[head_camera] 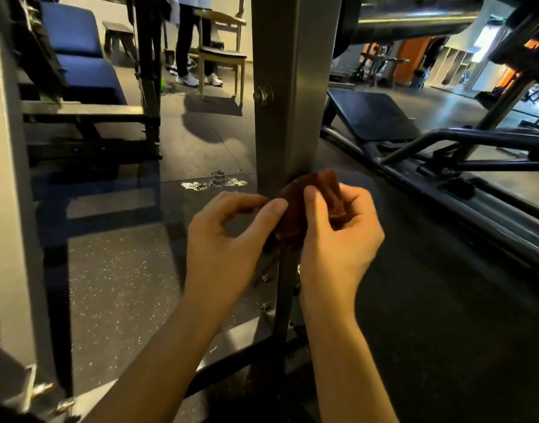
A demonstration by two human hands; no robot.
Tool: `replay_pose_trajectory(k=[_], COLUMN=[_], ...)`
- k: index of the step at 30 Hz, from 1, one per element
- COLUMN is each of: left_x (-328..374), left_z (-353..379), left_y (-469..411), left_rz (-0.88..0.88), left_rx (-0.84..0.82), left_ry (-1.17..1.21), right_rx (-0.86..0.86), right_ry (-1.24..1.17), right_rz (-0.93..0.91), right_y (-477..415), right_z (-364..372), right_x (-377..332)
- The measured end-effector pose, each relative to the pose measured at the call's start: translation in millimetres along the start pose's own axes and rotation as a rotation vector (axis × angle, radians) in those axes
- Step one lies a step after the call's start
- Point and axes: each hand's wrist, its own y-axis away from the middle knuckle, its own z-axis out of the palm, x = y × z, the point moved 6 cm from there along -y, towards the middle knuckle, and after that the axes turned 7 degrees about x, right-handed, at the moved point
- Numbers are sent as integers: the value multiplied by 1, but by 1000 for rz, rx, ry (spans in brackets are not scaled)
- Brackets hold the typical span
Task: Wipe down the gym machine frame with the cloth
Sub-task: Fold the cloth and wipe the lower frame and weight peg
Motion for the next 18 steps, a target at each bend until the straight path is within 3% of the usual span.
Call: replay_pose_trajectory(k=[6,9,13,15,18], left_x=[-55,-92,-126,-114,-75], left_z=[24,42,36,30,21], left_y=[17,41,63,59,44], left_rz=[-71,-138,-411,-364,-126], left_rx=[-96,-222,-277,-264,-178], left_ry=[-464,-715,-560,-457,-323], right_rx=[67,23,-128,-201,-389], right_ry=[178,319,466,393,264], right_rz=[45,248,437,463,398], right_y=[8,9,16,12,2], right_z=[-32,-56,-74,-71,-52], right_x=[81,133,162,149,106])
